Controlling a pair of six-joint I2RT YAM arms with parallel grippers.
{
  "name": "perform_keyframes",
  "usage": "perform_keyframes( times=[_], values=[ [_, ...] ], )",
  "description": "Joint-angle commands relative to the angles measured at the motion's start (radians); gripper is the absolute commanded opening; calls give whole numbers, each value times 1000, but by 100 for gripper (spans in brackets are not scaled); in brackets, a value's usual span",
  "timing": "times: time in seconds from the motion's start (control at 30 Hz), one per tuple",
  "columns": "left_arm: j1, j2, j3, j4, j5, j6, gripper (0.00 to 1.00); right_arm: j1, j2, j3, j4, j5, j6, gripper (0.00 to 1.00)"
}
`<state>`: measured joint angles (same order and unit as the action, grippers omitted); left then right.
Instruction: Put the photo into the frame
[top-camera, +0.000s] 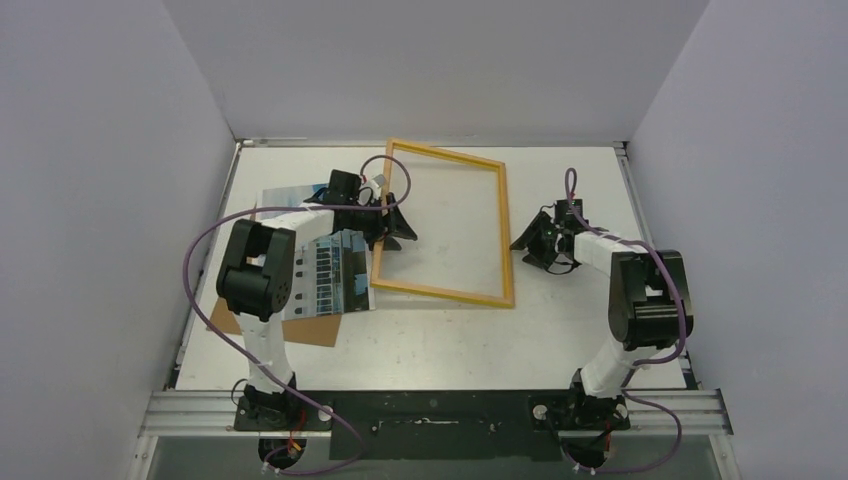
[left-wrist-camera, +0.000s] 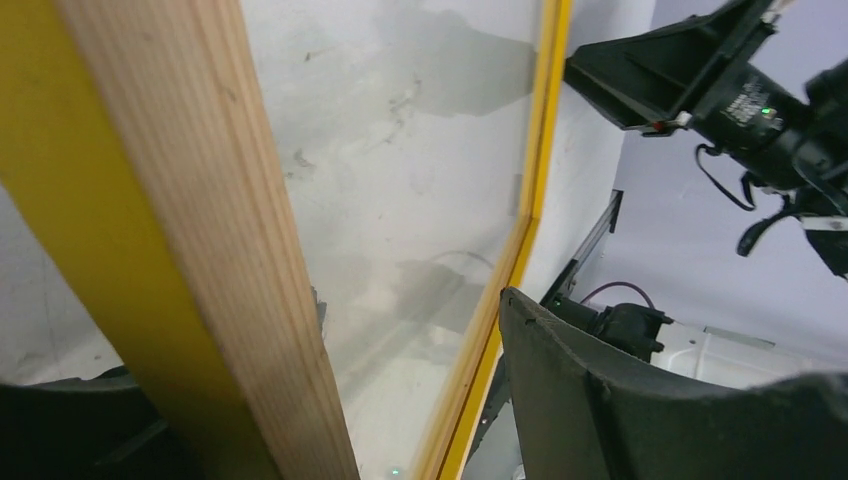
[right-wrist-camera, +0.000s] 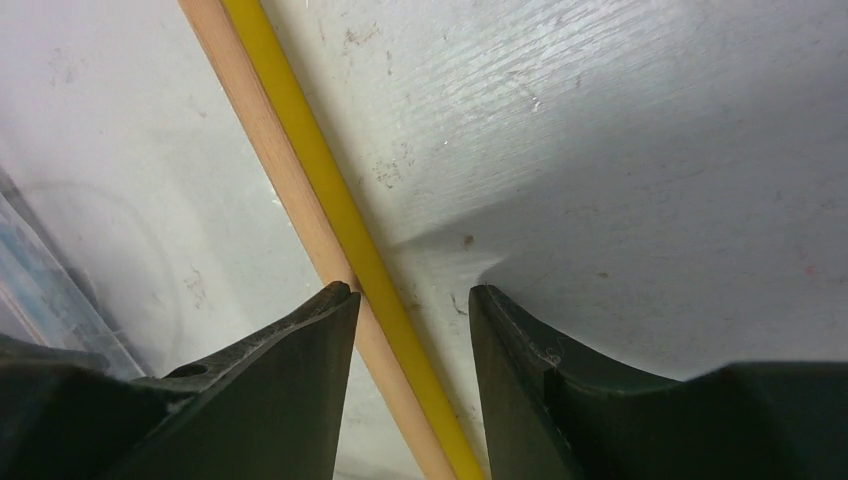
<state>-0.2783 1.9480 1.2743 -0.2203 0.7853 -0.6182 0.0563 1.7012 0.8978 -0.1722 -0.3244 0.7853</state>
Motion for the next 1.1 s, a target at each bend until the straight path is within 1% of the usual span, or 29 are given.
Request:
perform_keyframes(
  times=[0.0, 0.2, 0.37, 0.53, 0.57, 0.6, 0.7, 0.8, 0.87, 0.93, 1.07],
  values=[
    [-45, 49, 59, 84, -26, -8, 63, -16, -14, -10, -66, 47, -63, 47],
    [-70, 100, 36, 145, -56, -38, 63, -23, -22, 0, -107, 77, -90, 47],
    [-73, 117, 40, 103, -122, -8, 67, -23, -31, 25, -181, 168, -118, 47],
    [-82, 92, 53, -14, -255, 50, 79, -24, -34, 37, -191, 167, -143, 47],
    [-83, 87, 56, -34, -277, 62, 85, -24, -33, 38, -191, 163, -144, 47],
    [-85, 80, 58, -55, -299, 75, 87, -25, -30, 39, -189, 157, -145, 47],
    [-88, 63, 65, -102, -351, 106, 91, -30, -21, 39, -182, 137, -144, 47],
    [-84, 49, 69, -143, -380, 130, 92, -35, -15, 36, -175, 126, -144, 47],
    [-79, 37, 67, -158, -384, 146, 92, -38, -8, 34, -170, 117, -146, 47],
    [-72, 26, 56, -152, -358, 161, 92, -40, -2, 33, -163, 110, -146, 47],
    [-47, 11, 16, -99, -244, 170, 92, -41, 10, 30, -153, 99, -146, 46]
  ],
)
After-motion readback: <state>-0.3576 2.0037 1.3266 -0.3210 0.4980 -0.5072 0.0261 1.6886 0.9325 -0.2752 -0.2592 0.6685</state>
